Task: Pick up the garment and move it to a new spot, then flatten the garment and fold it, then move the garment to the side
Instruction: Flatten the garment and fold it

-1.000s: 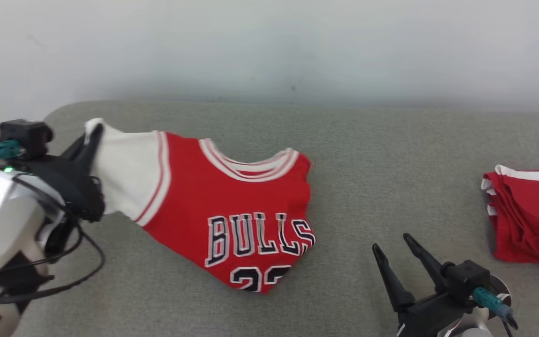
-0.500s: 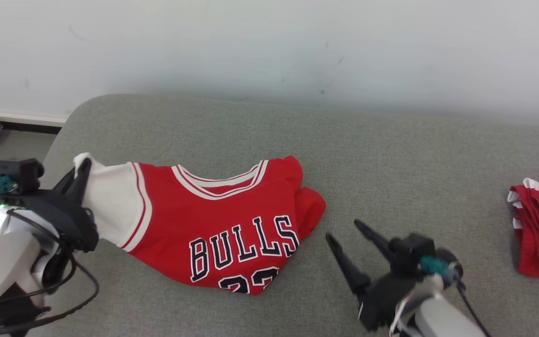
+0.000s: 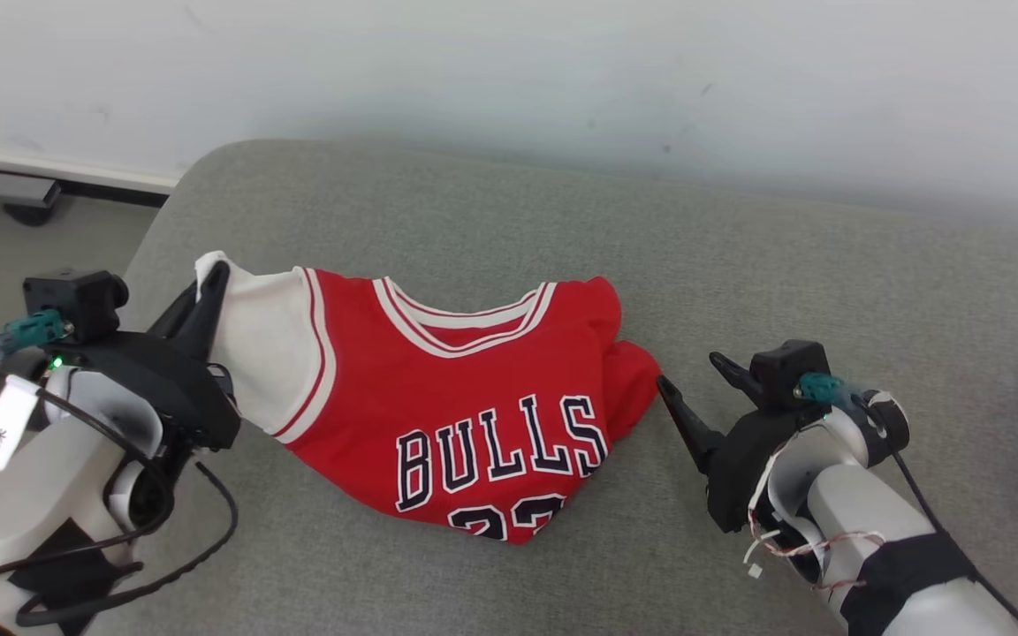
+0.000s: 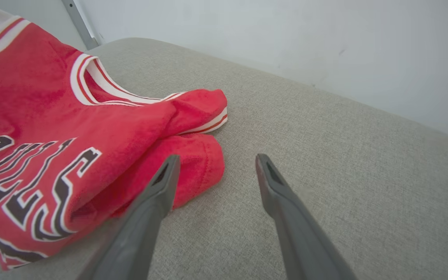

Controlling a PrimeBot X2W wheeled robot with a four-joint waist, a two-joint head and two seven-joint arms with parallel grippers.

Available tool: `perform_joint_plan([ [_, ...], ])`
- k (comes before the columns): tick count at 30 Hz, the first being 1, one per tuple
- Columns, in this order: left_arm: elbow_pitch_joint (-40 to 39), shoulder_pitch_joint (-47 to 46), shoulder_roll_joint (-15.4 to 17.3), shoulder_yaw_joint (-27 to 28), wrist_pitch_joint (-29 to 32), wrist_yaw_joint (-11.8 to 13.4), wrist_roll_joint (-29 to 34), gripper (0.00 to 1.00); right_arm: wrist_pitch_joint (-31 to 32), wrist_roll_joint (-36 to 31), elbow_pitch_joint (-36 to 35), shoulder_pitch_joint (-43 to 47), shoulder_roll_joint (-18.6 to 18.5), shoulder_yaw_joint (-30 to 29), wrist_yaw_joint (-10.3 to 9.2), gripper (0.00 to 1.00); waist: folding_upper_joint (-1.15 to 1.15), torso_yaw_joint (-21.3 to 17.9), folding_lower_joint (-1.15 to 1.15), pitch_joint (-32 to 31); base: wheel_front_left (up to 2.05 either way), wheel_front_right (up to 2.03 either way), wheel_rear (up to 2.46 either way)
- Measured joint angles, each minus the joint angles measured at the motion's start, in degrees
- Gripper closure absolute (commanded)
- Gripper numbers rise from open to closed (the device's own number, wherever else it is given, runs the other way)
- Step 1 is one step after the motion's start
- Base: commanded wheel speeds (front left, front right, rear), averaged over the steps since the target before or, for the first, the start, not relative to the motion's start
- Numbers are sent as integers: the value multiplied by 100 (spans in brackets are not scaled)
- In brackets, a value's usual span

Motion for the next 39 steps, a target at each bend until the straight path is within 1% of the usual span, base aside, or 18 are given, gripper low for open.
perform_joint_plan([
  [12,-438,50,-205,264,-5,35,108,100,425,219,1040,-561,123,102,44,0,0,336,0,290,0,0,0],
  [16,-479,51,-207,324,-5,76,118,100,466,254,1187,-589,156,132,44,1,0,401,0,357,0,0,0],
  [17,-487,52,-207,354,-5,76,118,100,475,285,1261,-603,177,145,44,45,0,417,0,377,0,0,0],
  [18,-489,53,-207,385,-5,76,121,100,476,297,1313,-623,187,154,44,62,0,431,0,393,0,0,0],
  [19,-492,57,-204,407,-5,76,138,100,475,314,1343,-660,193,162,44,100,0,441,0,405,0,0,0],
  [25,-495,207,-186,538,-5,77,177,100,355,533,1413,-792,224,250,45,100,0,419,0,398,0,0,0],
  [28,-490,292,-158,624,-5,79,188,100,154,646,1355,-810,140,193,52,100,0,374,0,353,0,0,0],
  [30,-495,337,-135,671,-5,87,203,100,18,742,1283,-888,-44,112,52,100,0,328,0,318,0,0,0],
  [35,-516,545,-25,804,-5,133,215,100,-246,892,1045,-1243,-668,37,52,100,0,174,0,224,0,0,0],
  [39,-589,634,-27,840,-5,137,254,100,-359,962,850,-1483,-1003,45,52,100,0,36,-1,144,0,0,0],
])
